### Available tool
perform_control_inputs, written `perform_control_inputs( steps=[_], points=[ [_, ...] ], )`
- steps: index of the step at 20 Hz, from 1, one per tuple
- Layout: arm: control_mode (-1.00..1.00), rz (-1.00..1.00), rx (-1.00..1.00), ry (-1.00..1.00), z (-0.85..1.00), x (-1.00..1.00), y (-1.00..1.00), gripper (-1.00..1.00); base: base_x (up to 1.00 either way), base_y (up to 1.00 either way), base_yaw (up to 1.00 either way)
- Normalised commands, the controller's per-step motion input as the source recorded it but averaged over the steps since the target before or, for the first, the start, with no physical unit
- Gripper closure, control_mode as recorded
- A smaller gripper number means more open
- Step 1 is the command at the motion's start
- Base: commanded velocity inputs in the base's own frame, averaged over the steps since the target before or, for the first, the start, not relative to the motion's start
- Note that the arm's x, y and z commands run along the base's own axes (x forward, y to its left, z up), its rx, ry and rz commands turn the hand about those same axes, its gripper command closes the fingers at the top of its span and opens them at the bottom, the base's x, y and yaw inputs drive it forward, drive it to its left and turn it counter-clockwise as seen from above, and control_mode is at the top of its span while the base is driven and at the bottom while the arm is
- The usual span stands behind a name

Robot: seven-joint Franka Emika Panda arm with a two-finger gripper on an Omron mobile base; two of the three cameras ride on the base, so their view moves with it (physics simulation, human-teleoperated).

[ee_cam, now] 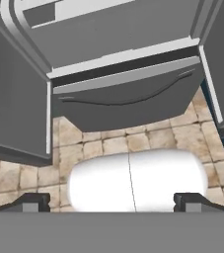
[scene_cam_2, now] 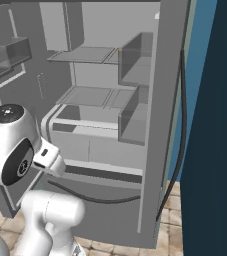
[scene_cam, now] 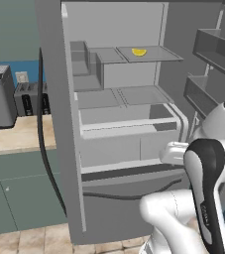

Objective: There is a bowl on the dining counter. Grab a lemon wedge from the fridge and place it in the bowl. Then get the liquor bottle and glass cup from the cabinet and place them next to the bowl.

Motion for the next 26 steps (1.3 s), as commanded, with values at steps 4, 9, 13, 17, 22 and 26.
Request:
perform_control_inputs(
  steps=[4, 9, 13, 17, 22, 26],
  points=[
    [-1.0, -0.01, 0.0, 0.0, 0.0, 0.13, -0.02, -1.0, 0.0, 0.0, 0.0],
    [1.0, -0.01, 0.0, 0.0, 0.0, 0.24, 0.0, -1.0, 0.08, 0.0, 0.0],
    [1.0, 0.0, 0.0, 0.0, 0.0, 0.0, 0.0, -1.0, 0.43, -0.03, -0.02],
    [1.0, 0.0, 0.0, 0.0, 0.0, 0.0, 0.0, -1.0, 0.4, -0.09, -0.02],
    [1.0, 0.0, 0.0, 0.0, 0.0, 0.0, 0.0, -1.0, 0.45, -0.1, -0.01],
    [1.0, 0.0, 0.0, 0.0, 0.0, 0.0, 0.0, -1.0, 0.57, -0.08, -0.01]
  ],
)
